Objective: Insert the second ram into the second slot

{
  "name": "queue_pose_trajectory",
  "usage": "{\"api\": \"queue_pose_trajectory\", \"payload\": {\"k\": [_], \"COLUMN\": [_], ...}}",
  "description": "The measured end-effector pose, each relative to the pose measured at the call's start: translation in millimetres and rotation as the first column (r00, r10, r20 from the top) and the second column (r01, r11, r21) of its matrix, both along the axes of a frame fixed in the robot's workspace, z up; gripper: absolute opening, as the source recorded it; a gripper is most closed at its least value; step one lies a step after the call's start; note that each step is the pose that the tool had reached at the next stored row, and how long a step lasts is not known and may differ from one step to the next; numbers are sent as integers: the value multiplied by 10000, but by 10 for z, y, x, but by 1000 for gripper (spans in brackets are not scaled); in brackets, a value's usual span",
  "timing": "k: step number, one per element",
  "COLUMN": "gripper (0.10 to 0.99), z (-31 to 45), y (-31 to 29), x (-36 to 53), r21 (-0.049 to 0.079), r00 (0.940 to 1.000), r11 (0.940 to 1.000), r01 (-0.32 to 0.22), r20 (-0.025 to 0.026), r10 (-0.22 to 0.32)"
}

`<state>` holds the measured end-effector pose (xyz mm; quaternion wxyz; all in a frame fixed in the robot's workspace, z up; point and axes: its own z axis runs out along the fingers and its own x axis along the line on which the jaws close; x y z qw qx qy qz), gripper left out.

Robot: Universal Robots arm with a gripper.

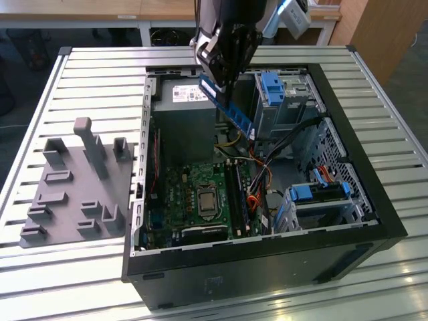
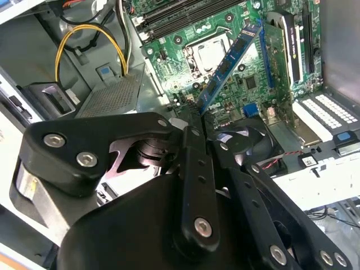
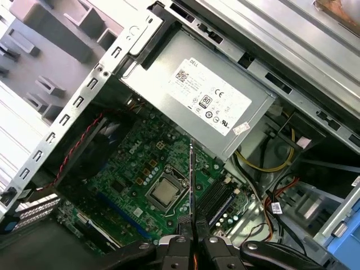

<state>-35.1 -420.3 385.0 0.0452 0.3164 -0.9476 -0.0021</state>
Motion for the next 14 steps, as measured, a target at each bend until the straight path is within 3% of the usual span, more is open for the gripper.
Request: {"api": "queue_pose_trajectory", "payload": {"k": [14], "gripper": [137], "z": [0], "y": [0], "x": [0], "r21": [-16], "r00": [9966], "r11": [9966], "r01": [819], "r20": [1], "r10": [-819]}}
